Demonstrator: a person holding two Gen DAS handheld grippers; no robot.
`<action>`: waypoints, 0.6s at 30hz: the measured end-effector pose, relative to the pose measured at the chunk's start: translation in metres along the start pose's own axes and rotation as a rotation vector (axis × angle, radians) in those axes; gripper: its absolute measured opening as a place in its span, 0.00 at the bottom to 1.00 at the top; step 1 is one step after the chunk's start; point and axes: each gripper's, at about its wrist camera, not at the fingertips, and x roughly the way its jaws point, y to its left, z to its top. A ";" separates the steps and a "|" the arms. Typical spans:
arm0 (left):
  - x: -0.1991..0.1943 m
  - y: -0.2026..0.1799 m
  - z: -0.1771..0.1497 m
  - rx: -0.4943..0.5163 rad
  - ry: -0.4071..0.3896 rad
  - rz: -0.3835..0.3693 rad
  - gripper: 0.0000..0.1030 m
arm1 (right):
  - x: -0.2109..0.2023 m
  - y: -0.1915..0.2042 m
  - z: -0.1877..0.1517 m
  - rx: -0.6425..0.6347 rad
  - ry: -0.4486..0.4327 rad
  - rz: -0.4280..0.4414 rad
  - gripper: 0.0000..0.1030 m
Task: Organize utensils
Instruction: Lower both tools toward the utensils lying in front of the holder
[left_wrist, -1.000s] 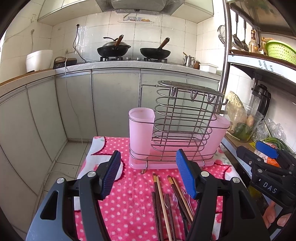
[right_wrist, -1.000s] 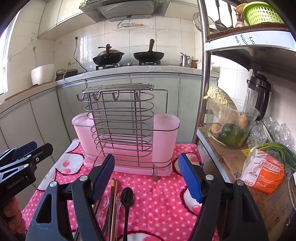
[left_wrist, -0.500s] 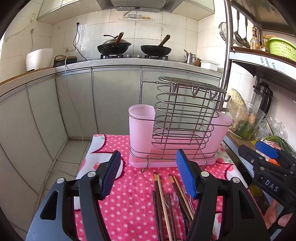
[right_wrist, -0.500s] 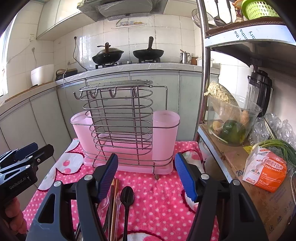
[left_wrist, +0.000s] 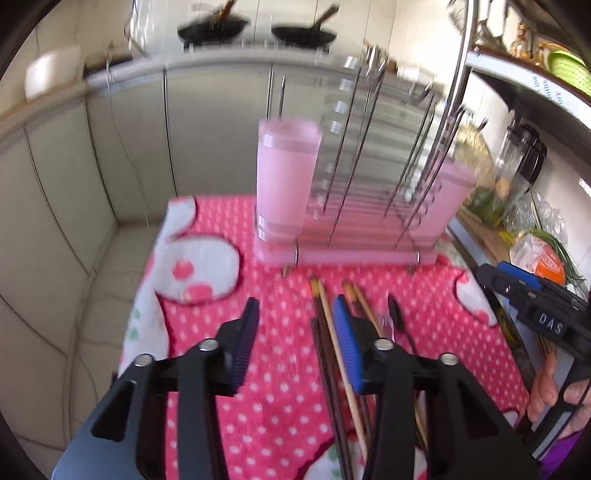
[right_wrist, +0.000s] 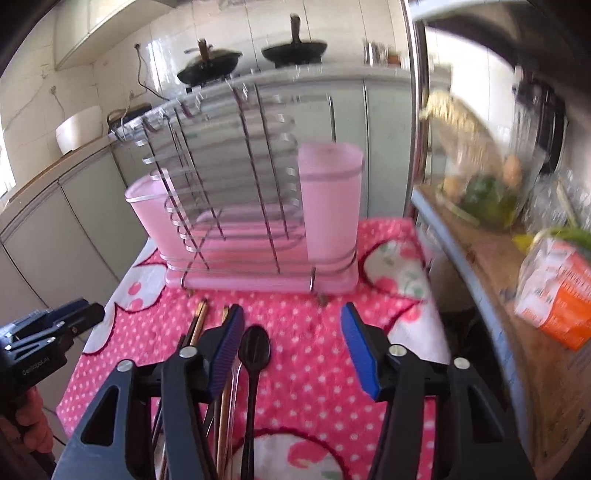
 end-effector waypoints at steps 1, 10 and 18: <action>0.008 0.005 -0.002 -0.015 0.049 -0.021 0.28 | 0.007 -0.003 -0.002 0.019 0.036 0.026 0.45; 0.071 0.015 -0.005 -0.110 0.342 -0.159 0.22 | 0.051 -0.017 -0.015 0.130 0.254 0.205 0.35; 0.115 0.006 -0.001 -0.140 0.472 -0.193 0.10 | 0.074 -0.033 -0.018 0.226 0.343 0.297 0.30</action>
